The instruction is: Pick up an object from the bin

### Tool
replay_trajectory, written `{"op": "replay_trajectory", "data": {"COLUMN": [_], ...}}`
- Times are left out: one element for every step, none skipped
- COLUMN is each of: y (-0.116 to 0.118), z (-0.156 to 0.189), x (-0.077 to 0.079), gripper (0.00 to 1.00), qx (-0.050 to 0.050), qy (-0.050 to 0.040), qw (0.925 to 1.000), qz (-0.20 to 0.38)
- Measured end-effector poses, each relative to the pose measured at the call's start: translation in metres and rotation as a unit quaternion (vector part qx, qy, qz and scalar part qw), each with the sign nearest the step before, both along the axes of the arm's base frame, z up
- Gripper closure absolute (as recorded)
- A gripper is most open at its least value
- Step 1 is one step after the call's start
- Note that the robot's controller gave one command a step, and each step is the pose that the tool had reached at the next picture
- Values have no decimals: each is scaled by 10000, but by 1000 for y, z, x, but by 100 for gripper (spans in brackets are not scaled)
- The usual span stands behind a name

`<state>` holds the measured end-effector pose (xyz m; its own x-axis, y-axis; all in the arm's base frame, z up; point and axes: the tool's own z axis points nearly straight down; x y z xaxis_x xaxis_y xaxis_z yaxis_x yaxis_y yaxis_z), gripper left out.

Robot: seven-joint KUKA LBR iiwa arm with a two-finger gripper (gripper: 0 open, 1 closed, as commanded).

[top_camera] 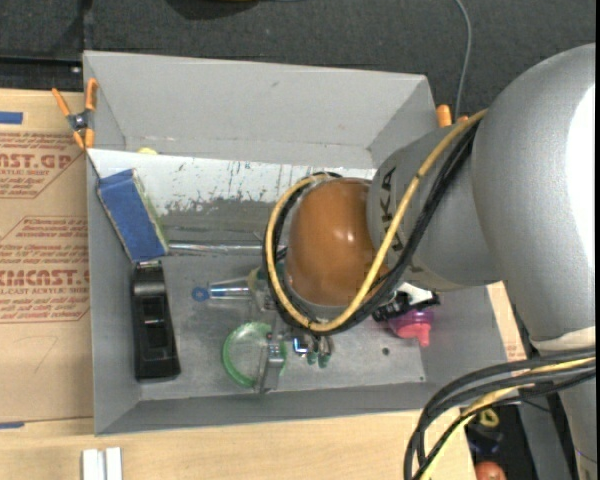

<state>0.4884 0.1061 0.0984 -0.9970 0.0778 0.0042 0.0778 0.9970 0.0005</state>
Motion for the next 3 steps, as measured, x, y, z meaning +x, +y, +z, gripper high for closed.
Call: {"op": "replay_trajectory", "data": {"y": [14,14,14], "z": [-22,-23,-23], "x": [26,21,21], "gripper": [0,100,100], "qx": [26,35,36], "qy": [-137,-97,-96], "qw": [9546,9999,9999], "qz": [2976,-134,-135]}}
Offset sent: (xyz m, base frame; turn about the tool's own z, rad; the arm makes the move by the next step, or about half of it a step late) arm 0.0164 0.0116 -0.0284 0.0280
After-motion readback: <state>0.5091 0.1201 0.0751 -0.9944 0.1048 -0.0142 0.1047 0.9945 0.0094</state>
